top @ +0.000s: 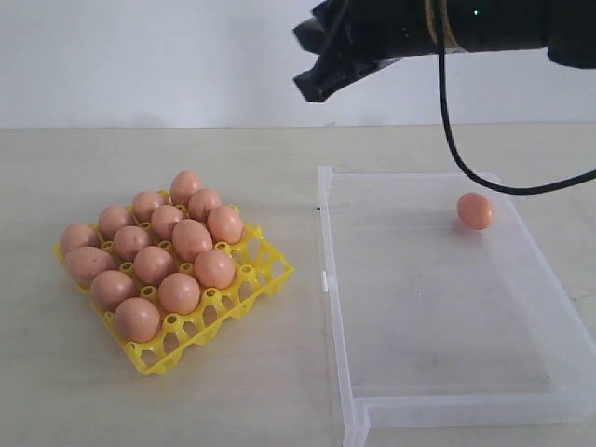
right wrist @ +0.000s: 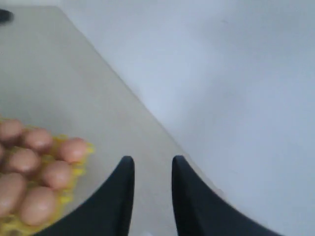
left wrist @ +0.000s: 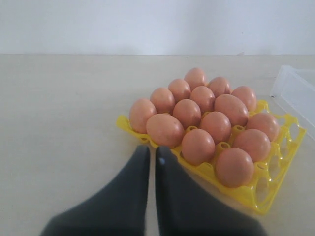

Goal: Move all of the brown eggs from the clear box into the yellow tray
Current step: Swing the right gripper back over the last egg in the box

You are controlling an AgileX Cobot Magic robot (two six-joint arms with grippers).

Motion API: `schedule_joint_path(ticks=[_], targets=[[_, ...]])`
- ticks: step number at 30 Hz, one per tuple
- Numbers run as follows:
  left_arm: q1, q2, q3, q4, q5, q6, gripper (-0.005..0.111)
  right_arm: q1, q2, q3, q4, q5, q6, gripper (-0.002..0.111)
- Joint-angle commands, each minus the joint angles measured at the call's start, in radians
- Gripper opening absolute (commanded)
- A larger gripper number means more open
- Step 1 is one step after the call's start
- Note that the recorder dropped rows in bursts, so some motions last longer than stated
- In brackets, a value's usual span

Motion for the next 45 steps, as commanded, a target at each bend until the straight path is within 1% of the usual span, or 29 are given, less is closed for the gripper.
schedule_joint_path(ticks=[1,3,4,5,7,8,10,12,14,15,17,20,23,27,35,38,43,44,45], targets=[[-0.005,-0.003,0.003,-0.003,-0.003,-0.001,0.004,-0.005,0.01,0.026,0.023,0.512,-0.089,0.028],[-0.005,-0.003,0.003,-0.003,-0.003,-0.001,0.004,-0.005,0.039,0.009,0.108,0.744,-0.247,0.029],[-0.005,-0.003,0.003,-0.003,-0.003,-0.001,0.004,-0.008,0.057,-0.007,0.148,0.822,-0.33,0.028],[-0.005,-0.003,0.003,-0.003,-0.003,-0.001,0.004,-0.023,0.081,-0.029,0.191,0.879,-0.418,0.028],[-0.005,-0.003,0.003,-0.003,-0.003,-0.001,0.004,-0.085,0.124,-0.098,0.336,0.905,-0.441,0.028],[-0.005,-0.003,0.003,-0.003,-0.003,-0.001,0.004,-0.124,0.152,-0.149,0.466,0.905,-0.5,0.028],[-0.005,-0.003,0.003,-0.003,-0.003,-0.001,0.004,-0.206,0.222,-0.255,0.798,0.931,-0.727,0.028],[-0.005,-0.003,0.003,-0.003,-0.003,-0.001,0.004,-0.279,0.299,-0.383,1.155,1.028,-1.069,0.028],[-0.005,-0.003,0.003,-0.003,-0.003,-0.001,0.004,-0.328,0.363,-0.501,1.404,1.173,-1.303,0.028],[-0.005,-0.003,0.003,-0.003,-0.003,-0.001,0.004,-0.345,0.396,-0.551,1.498,1.232,-1.379,0.028],[-0.005,-0.003,0.003,-0.003,-0.003,-0.001,0.004,-0.355,0.441,-0.621,1.6,1.294,-1.449,0.028],[-0.005,-0.003,0.003,-0.003,-0.003,-0.001,0.004,-0.342,0.479,-0.678,1.69,1.309,-1.501,0.028],[-0.005,-0.003,0.003,-0.003,-0.003,-0.001,0.004,-0.318,0.499,-0.692,1.738,1.272,-1.544,0.028],[-0.005,-0.003,0.003,-0.003,-0.003,-0.001,0.004,-0.294,0.542,-0.692,1.739,1.24,-1.548,0.028],[-0.005,-0.003,0.003,-0.003,-0.003,-0.001,0.004,-0.295,0.631,-0.692,1.725,1.237,-1.582,0.028],[-0.005,-0.003,0.003,-0.003,-0.003,-0.001,0.004,-0.295,0.651,-0.692,1.722,1.211,-1.632,0.028],[-0.005,-0.003,0.003,-0.003,-0.003,-0.001,0.004,-0.295,0.685,-0.692,1.679,1.21,-1.632,0.029],[-0.005,-0.003,0.003,-0.003,-0.003,-0.001,0.004,-0.295,0.688,-0.692,1.676,1.209,-1.632,0.029],[-0.005,-0.003,0.003,-0.003,-0.003,-0.001,0.004,-0.295,0.689,-0.692,1.671,1.209,-1.63,0.034]])
